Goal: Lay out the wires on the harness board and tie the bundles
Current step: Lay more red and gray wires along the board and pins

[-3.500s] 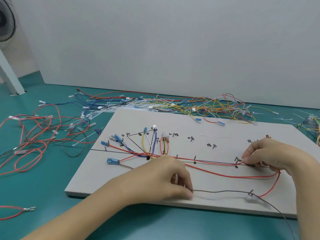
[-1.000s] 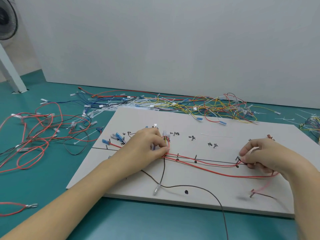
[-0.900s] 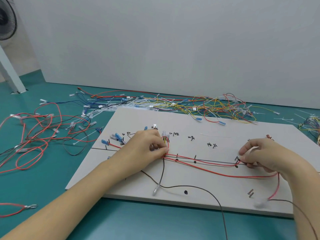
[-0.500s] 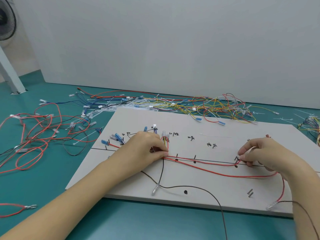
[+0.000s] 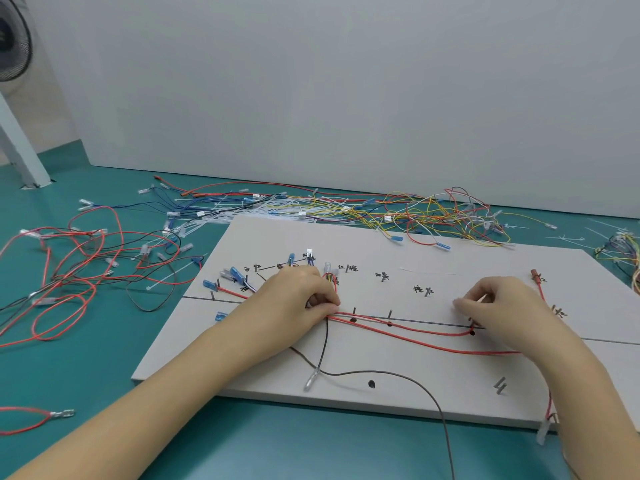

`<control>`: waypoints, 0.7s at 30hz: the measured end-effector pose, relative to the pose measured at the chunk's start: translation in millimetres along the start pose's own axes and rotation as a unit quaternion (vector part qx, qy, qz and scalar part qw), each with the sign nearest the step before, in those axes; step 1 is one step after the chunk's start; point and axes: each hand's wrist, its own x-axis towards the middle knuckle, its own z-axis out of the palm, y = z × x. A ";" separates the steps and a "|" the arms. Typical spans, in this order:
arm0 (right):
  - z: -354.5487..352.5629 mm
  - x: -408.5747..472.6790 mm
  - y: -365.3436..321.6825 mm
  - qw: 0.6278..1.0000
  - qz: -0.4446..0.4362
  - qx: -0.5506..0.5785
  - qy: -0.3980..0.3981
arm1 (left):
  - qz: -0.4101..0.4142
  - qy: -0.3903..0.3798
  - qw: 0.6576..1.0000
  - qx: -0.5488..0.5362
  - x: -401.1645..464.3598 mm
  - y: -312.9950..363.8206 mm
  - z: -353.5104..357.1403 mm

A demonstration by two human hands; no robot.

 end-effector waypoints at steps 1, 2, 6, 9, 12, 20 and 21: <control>1.2 0.1 -0.8 1.000 -0.009 -0.014 -0.009 | 0.002 -0.002 1.000 0.003 -0.5 0.1 0.0; 2.5 0.4 -1.4 0.999 -0.019 -0.029 -0.018 | 0.005 -0.002 1.000 0.008 -0.7 0.5 0.2; 6.7 1.3 -1.7 0.995 -0.050 -0.077 -0.037 | 0.012 -0.006 0.999 0.040 -0.5 5.0 1.9; 8.0 0.0 0.5 0.992 -0.069 -0.096 -0.033 | 0.019 -0.011 0.998 0.052 0.7 7.8 1.4; 8.6 -0.1 -0.2 0.991 -0.078 -0.109 -0.026 | 0.029 -0.019 0.997 0.067 2.4 7.7 0.5; 29.0 -8.7 -20.6 0.988 -0.128 -0.080 -0.022 | -0.047 -0.053 0.994 0.078 -5.7 -9.6 -22.7; 33.6 -10.0 -26.2 0.987 -0.139 -0.078 -0.019 | -0.065 -0.061 0.992 0.085 -5.6 -12.9 -28.0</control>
